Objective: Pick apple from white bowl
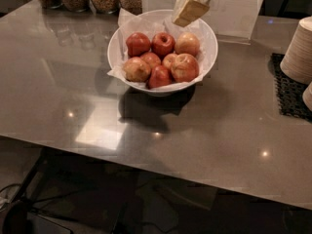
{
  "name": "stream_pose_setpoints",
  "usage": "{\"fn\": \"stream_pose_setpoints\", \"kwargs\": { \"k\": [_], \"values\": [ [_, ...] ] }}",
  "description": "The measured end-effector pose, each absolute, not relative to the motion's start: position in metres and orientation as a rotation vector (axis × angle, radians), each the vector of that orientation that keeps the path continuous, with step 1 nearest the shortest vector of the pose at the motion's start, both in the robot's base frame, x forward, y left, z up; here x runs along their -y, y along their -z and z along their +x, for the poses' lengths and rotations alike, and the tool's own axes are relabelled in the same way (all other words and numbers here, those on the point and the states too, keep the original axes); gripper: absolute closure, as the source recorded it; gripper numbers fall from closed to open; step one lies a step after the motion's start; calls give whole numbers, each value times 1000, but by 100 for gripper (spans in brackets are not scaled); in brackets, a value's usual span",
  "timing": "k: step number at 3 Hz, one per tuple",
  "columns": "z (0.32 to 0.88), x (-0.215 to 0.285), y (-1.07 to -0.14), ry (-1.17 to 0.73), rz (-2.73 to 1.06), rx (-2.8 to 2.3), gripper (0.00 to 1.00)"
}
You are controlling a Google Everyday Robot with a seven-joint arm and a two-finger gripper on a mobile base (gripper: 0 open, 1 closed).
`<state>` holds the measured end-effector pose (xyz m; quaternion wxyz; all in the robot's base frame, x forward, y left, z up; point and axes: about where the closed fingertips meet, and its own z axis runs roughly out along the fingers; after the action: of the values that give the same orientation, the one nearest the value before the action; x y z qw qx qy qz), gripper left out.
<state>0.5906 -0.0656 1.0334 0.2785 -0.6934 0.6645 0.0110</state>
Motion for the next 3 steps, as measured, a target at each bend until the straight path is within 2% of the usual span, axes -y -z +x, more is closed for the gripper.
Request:
{"fn": "stream_pose_setpoints", "kwargs": {
  "k": [1, 3],
  "values": [
    [590, 66, -1035, -25, -1859, -1781, 81],
    [590, 66, -1035, -25, -1859, -1781, 34]
  ]
}}
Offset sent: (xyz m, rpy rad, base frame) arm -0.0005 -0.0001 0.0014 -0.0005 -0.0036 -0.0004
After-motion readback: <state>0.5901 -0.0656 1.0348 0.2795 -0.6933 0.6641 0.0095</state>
